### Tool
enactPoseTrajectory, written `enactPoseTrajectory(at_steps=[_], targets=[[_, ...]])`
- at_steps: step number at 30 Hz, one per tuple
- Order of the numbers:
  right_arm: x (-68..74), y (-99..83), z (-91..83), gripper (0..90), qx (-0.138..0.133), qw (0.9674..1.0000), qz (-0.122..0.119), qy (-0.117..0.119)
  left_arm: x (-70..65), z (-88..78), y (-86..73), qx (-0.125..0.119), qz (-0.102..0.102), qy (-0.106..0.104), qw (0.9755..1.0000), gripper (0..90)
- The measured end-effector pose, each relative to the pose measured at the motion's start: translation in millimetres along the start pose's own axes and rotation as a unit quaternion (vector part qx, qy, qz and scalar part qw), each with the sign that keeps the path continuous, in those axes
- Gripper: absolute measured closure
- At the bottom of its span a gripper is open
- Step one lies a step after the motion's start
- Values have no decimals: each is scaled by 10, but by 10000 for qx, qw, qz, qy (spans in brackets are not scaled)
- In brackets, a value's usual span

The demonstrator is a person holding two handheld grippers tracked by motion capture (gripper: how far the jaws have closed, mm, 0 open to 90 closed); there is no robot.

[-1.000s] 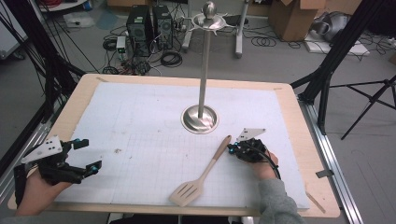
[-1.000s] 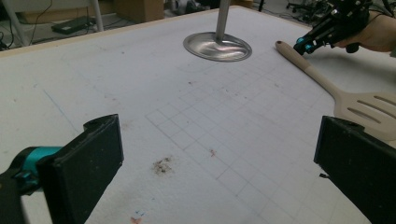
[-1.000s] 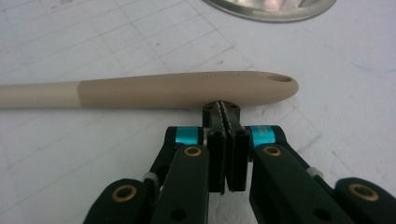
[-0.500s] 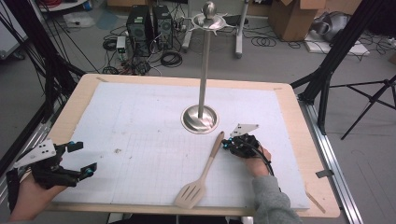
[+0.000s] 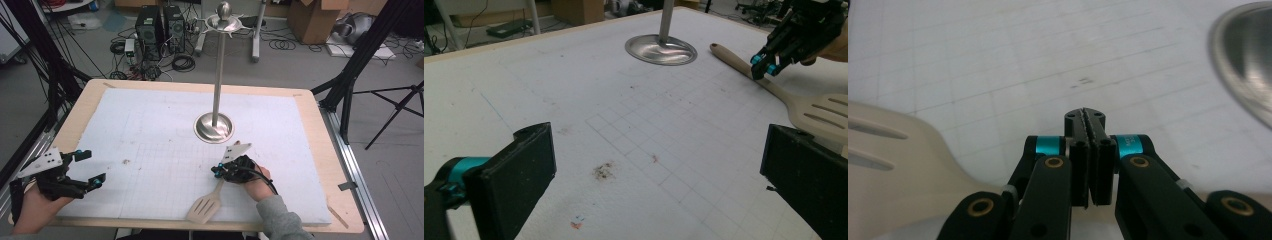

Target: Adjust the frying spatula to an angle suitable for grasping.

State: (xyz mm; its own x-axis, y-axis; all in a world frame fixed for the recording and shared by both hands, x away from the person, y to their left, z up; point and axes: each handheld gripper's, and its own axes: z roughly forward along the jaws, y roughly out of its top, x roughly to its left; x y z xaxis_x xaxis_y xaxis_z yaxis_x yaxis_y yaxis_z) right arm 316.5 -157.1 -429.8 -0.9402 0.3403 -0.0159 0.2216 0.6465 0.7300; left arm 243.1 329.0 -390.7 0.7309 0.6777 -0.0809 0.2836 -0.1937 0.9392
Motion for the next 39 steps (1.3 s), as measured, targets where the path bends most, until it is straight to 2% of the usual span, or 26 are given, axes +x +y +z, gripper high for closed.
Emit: enactPoseTrajectory(at_steps=[6,10,12,17,20,25,30,35,39], targets=[[145,50,117,894,216,9991,-227,303,0,13,2,0,-2,-26,10000,18],[203,59,138,895,368,9981,-296,392,8,44,-2,45,-11,-56,10000,18],[196,56,135,897,384,9982,-175,425,8,52,-3,61,-4,-67,10000,18],[187,32,106,898,446,9979,-194,427,3,101,2,90,16,-119,9999,18],[159,7,84,899,454,9977,-39,510,2,112,1,100,15,-134,9999,18],[182,-21,32,900,529,9976,-191,408,16,129,5,86,1,-148,9999,18],[193,-64,-34,899,528,9977,-125,401,15,179,16,121,11,-208,9997,18],[217,-87,-68,900,547,9977,-256,291,17,231,34,121,26,-264,9996,18],[212,-125,-119,900,477,9981,-257,275,20,275,46,124,33,-319,9994,18]])
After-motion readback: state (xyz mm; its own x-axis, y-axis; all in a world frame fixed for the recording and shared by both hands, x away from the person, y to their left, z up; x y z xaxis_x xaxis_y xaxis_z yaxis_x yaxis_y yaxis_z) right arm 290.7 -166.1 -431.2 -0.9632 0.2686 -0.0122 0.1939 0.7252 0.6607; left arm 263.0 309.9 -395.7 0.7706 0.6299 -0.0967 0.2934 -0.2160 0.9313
